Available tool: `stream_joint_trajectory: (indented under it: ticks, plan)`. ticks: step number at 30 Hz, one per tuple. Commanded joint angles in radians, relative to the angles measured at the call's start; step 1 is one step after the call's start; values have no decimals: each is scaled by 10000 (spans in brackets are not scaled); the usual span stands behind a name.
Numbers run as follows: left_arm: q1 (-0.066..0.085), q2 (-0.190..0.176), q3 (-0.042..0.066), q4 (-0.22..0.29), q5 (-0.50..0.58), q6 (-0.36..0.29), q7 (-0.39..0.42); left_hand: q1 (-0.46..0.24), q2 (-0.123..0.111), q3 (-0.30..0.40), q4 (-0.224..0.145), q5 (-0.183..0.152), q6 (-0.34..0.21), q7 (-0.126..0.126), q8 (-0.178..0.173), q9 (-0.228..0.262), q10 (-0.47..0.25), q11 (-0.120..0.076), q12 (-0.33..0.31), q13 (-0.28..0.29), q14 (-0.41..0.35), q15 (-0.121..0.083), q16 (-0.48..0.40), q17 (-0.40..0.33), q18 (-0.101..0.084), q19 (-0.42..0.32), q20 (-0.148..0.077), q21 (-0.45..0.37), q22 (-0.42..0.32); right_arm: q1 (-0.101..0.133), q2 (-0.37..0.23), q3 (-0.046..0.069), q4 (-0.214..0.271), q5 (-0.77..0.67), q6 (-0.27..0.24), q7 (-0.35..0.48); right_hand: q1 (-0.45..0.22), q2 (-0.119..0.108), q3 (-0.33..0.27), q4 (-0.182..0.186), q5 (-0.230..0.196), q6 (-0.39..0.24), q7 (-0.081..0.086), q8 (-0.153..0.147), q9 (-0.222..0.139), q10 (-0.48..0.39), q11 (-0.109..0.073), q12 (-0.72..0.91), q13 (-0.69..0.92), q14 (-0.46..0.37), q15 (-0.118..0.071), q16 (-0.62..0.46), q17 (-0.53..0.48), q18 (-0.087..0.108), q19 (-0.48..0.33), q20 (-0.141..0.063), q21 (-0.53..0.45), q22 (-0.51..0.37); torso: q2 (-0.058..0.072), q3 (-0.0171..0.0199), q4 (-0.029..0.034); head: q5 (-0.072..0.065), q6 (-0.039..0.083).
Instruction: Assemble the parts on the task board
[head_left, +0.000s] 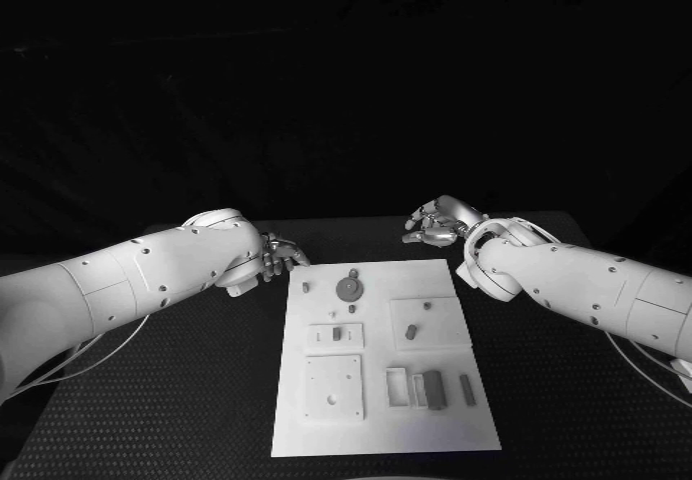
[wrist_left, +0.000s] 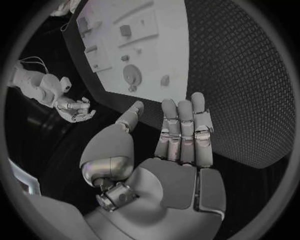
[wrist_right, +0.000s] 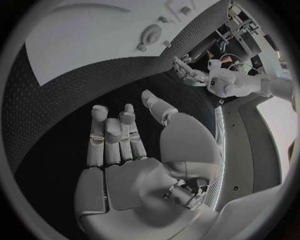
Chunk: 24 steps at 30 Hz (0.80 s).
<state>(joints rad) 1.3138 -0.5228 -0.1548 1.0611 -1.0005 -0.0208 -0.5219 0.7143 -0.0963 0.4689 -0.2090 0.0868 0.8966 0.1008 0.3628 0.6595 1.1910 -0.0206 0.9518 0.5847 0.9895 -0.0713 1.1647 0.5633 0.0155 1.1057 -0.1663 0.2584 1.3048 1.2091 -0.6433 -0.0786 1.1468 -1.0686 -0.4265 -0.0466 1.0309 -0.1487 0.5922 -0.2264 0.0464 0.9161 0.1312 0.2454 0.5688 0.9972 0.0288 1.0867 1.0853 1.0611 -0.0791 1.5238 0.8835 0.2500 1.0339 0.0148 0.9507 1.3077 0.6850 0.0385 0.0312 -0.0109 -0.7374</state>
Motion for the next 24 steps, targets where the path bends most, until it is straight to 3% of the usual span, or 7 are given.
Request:
stream_joint_trajectory:
  ticks: [1,9,13,18,24]
  plan:
    - [11,285,-3,-378,-510,379,272,-82,-96,-9,120,-107,-97,14,-54,-20,14,91,-18,-17,-7,46,-7,-22,-57,38,20,-55,-17,-3,39,5,-5,-36,105,113,9,122,16,-70,40,-213,149,-63,-18,0,55,16,-16,0,71,-20,-16,118,-23,-6,-33,160,20,2,-9,32,40]
    - [-186,939,-59,-1300,-759,856,342,-153,-94,6,278,-195,-156,33,-68,-31,-4,111,-2,-21,-21,48,5,-53,-54,46,24,-109,-16,-4,87,5,-21,-36,113,116,8,129,18,-73,39,-226,156,-70,-20,0,62,19,-17,0,79,-18,-16,118,-22,-5,-33,160,18,18,-34,28,10]
    - [-247,1102,-280,-1559,-1146,868,437,-177,-53,6,332,-205,-181,42,-73,-36,-27,119,0,-23,-40,55,6,-67,-57,34,31,-137,-13,-4,92,5,-33,-36,119,118,5,132,17,-72,39,-229,158,-72,-20,-1,65,20,-18,0,81,-18,-16,118,-22,-5,-33,160,28,11,-50,-7,-2]
    - [-386,1236,-293,-1720,-1104,1050,498,-207,-22,-3,387,-219,-150,36,-46,-28,-39,115,9,-23,-51,60,16,-77,-59,30,35,-160,-7,-4,100,5,-26,-36,130,120,1,133,16,-71,39,-232,161,-73,-20,-1,68,22,-18,1,84,-17,-17,118,-21,-4,-33,161,31,23,-37,-37,-25]
    - [-461,1339,-295,-1790,-816,1204,541,-276,82,-21,500,-223,-102,13,-8,-21,-56,95,23,-25,-68,66,34,-96,-57,29,40,-199,8,-5,109,5,-33,-36,91,138,-6,137,14,-68,39,-234,163,-74,-20,-1,70,23,-19,1,88,-16,-17,118,-20,-3,-33,161,17,2,-28,-35,-70]
